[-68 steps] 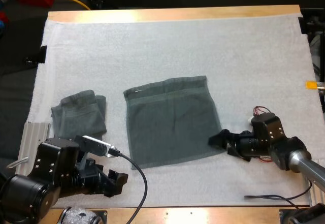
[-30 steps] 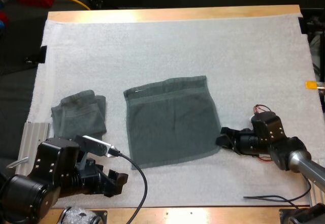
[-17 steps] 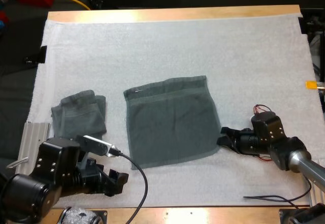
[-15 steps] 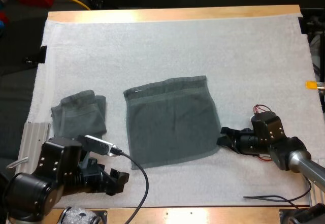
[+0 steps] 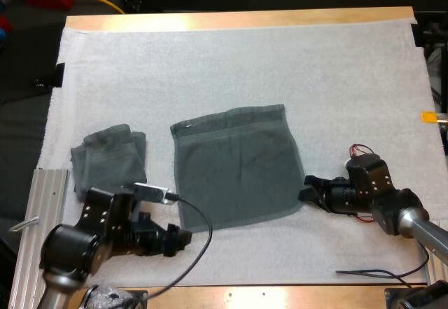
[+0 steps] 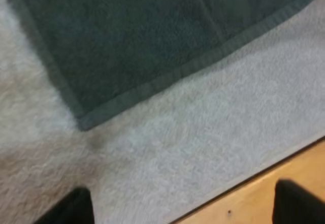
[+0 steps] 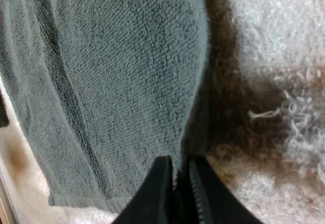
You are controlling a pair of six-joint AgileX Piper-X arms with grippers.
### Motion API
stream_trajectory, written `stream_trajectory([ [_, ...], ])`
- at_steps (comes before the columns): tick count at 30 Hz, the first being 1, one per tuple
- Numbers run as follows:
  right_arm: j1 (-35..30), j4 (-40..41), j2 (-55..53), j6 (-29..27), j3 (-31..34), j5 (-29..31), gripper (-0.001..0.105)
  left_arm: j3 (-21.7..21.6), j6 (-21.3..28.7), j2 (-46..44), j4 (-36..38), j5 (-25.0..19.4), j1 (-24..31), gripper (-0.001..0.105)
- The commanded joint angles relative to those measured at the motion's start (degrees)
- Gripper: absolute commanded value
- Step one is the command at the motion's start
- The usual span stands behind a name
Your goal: Pick towel from pile, fold and stack
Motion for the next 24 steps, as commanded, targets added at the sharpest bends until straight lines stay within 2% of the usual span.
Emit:
stream_trajectory([
  [1,-0.2,0.4,0.3,-0.5,0.3,-0.6,0.001,0.7,-1.0,1.1,-2.3,0.8,-0.3,0.069],
  [8,-0.2,0.4,0.3,-0.7,0.3,-1.5,0.001,3.6,-1.6,9.1,-7.9,0.9,-0.3,0.069],
  [24,-0.2,0.4,0.3,-1.2,0.3,-1.7,0.001,3.7,-1.6,27.7,-16.3,0.3,-0.3,0.069],
])
